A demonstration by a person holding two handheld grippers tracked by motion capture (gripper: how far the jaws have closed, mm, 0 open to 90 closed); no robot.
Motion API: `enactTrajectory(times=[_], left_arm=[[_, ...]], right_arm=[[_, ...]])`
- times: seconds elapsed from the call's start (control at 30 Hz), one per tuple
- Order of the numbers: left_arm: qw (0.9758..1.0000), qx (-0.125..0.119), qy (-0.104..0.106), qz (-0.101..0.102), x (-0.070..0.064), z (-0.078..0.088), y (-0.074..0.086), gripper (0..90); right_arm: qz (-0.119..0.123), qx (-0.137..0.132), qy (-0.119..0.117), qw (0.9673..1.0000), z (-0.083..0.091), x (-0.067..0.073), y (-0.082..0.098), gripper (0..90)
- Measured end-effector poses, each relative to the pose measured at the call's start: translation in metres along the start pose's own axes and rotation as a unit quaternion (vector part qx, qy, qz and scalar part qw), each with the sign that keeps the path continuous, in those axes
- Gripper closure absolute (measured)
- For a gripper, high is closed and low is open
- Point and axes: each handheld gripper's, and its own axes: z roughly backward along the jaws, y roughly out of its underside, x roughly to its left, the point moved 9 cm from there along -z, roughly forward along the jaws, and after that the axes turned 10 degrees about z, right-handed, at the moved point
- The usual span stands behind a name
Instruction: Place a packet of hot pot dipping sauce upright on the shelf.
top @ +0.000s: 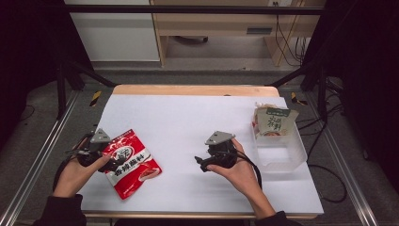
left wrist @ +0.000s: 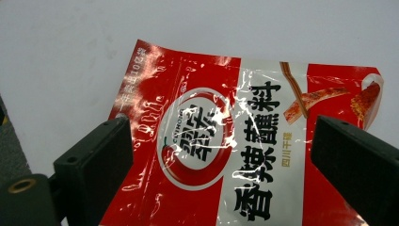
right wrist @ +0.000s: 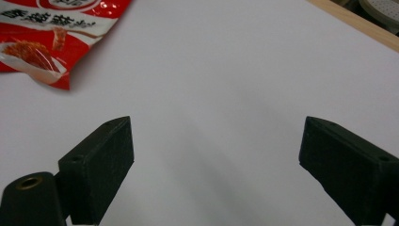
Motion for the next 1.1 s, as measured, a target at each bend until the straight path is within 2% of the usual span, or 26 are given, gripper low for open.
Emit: enactTrajectory(times=[0.13,0.23,0.3,0.6,0.8,1.0,1.1], left_arm=[[1.0,-0.003,-0.007,0.006,0.007,0.003,0.002,6.6],[0.9999,0.001,-0.007,0.009,0.012,0.005,0.006,6.7],[0.9998,0.004,-0.015,0.014,0.018,0.008,0.009,6.8],[0.9984,-0.014,-0.031,0.047,0.05,0.016,0.028,8.8],[0.9974,-0.015,-0.032,0.063,0.065,0.01,0.04,11.6],[0.9974,-0.014,-0.027,0.065,0.069,0.0,0.044,12.0],[0.9977,-0.007,-0.028,0.061,0.071,-0.008,0.048,11.6]], right_arm=[[-0.019,-0.001,0.001,0.9998,-0.002,0.004,0.007,10.2],[-0.018,0.0,0.001,0.9998,-0.002,0.008,0.012,10.1],[-0.012,0.004,0.003,0.9999,-0.003,0.01,0.014,10.2],[-0.007,0.02,0.01,0.9997,-0.008,0.009,0.022,10.9],[-0.004,0.024,0.013,0.9996,-0.009,0.009,0.025,11.2],[0.001,0.037,0.01,0.9993,-0.012,0.01,0.031,11.3],[-0.001,0.039,0.011,0.9992,-0.012,0.009,0.032,11.4]])
